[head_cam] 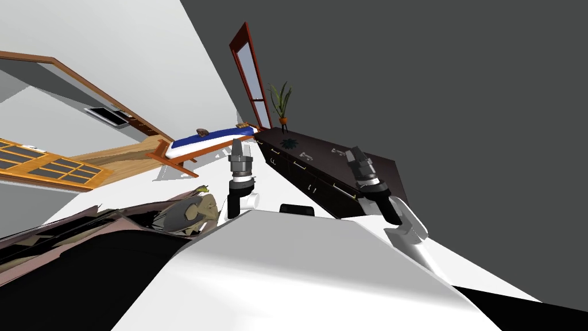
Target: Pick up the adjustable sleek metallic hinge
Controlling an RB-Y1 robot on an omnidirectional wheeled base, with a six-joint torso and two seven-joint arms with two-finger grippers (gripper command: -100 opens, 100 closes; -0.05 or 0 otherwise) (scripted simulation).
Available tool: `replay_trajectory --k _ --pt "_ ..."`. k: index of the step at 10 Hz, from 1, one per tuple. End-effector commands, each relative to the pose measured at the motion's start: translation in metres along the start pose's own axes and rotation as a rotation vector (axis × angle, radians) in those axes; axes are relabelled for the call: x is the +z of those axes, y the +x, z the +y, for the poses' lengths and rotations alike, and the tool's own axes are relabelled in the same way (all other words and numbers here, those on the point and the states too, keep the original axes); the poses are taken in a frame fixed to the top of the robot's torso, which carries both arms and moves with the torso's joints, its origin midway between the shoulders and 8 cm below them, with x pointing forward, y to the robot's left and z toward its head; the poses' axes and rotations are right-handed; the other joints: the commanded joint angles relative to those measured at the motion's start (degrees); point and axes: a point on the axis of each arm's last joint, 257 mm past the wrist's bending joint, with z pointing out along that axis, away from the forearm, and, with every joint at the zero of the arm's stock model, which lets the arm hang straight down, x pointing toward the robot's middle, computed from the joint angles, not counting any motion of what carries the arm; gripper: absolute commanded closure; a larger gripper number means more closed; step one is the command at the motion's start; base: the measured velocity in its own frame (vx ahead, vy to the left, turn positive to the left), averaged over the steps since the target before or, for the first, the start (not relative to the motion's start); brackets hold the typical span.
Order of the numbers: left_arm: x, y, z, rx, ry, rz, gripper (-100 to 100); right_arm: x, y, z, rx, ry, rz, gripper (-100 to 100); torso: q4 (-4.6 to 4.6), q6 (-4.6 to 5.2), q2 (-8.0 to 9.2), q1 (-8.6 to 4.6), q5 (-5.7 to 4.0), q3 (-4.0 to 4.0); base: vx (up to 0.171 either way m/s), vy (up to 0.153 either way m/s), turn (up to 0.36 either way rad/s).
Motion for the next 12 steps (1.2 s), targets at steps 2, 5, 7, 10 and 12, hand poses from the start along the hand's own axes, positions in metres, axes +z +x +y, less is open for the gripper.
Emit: replay_trajectory --k 2,5,7,10,12 --pt "0.000 0.000 0.000 0.000 0.000 0.000 0 0.002 0.010 -0.001 -0.046 -0.012 0.081 -100 0.00 0.01 0.00 -0.01 0.00 -0.01 0.005 0.078 0.052" --pt "0.000 0.000 0.000 0.000 0.000 0.000 0 0.003 0.020 -0.003 -0.094 -0.019 0.171 -100 -0.01 0.00 -0.05 0.07 0.02 -0.03 0.012 0.080 0.042" --pt "0.000 0.000 0.000 0.000 0.000 0.000 0 0.002 0.028 -0.007 -0.129 -0.022 0.236 -100 -0.02 0.00 -0.06 0.05 0.01 -0.04 0.016 0.077 0.051" --pt "0.000 0.000 0.000 0.000 0.000 0.000 0 -0.001 0.037 -0.012 -0.169 -0.022 0.314 -100 -0.03 0.02 -0.11 0.03 0.01 -0.06 0.027 0.066 0.033" --pt "0.000 0.000 0.000 0.000 0.000 0.000 0 -0.005 0.045 -0.019 -0.206 -0.019 0.387 -100 -0.03 0.01 -0.11 -0.05 -0.01 -0.06 0.037 0.063 0.056"
